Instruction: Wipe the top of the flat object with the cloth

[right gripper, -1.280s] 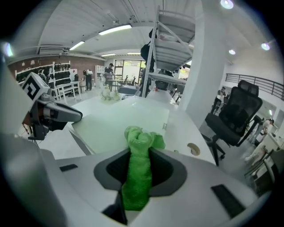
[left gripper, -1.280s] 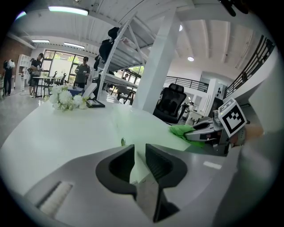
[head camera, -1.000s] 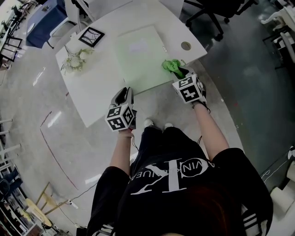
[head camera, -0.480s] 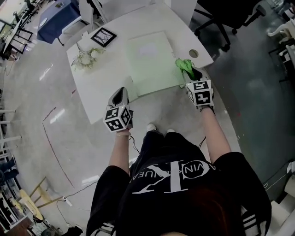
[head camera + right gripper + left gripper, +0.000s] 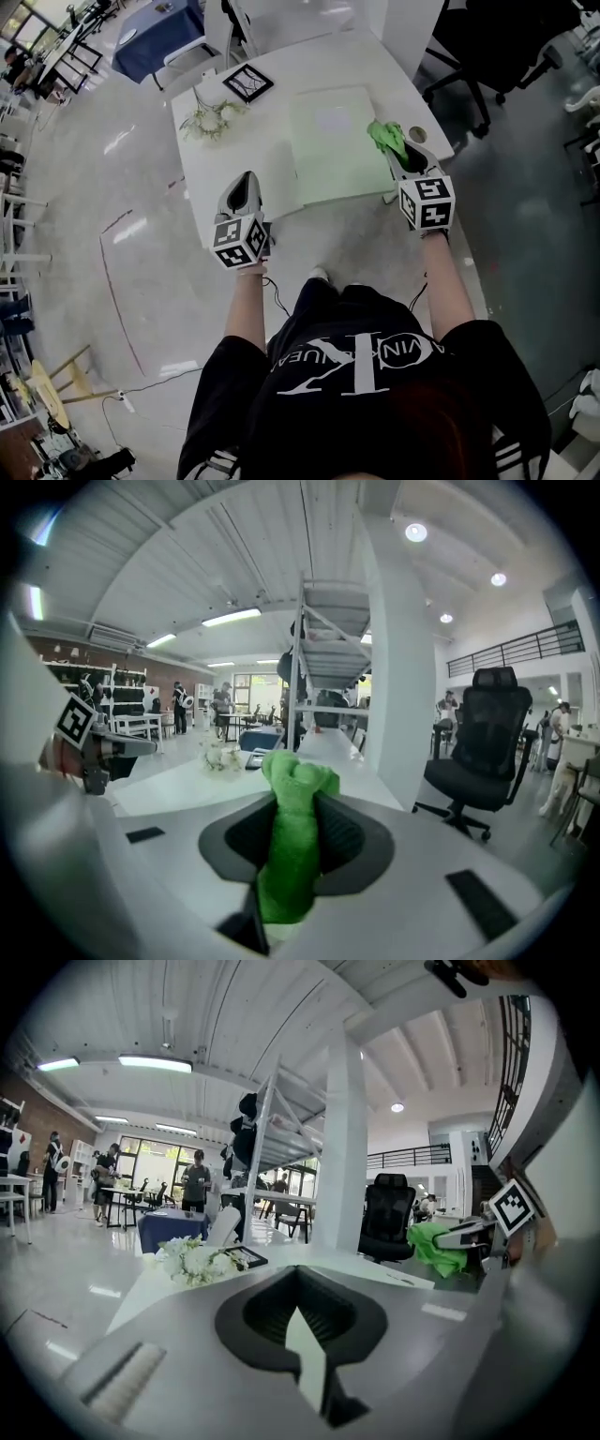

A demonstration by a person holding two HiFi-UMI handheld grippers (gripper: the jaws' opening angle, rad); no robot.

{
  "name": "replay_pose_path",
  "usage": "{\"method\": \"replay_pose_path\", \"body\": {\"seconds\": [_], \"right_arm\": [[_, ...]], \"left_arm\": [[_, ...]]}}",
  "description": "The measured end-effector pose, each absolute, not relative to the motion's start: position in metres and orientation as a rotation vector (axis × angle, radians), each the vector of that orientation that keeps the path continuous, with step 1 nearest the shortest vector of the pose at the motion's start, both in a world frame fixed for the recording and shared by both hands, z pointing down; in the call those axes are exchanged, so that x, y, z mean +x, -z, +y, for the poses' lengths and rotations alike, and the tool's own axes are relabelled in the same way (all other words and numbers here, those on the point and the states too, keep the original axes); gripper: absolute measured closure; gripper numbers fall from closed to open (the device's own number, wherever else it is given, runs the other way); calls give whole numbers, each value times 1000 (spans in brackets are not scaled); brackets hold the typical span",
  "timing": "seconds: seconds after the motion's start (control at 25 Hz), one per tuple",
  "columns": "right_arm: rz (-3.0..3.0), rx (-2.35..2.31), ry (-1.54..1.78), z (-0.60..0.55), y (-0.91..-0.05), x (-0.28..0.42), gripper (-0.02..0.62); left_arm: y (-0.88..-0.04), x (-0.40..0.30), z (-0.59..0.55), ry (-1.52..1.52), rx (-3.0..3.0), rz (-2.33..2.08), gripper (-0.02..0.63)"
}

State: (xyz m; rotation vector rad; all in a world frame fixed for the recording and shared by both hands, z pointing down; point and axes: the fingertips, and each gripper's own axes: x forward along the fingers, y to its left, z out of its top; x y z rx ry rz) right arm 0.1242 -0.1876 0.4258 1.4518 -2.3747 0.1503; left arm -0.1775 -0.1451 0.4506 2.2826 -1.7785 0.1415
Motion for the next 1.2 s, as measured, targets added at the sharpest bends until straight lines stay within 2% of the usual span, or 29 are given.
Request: {"method": "replay_pose_path", "body": {"seconds": [0.68,1.2], "right_arm": [[-2566,1440,-39,-197,-357,101,491],[-2609,1459,14,-204,-333,102,491]], "left_arm": [[-372,-208,-150,32,2334,-1931,595],[-349,-212,-157,85,2359,-1974,595]]}}
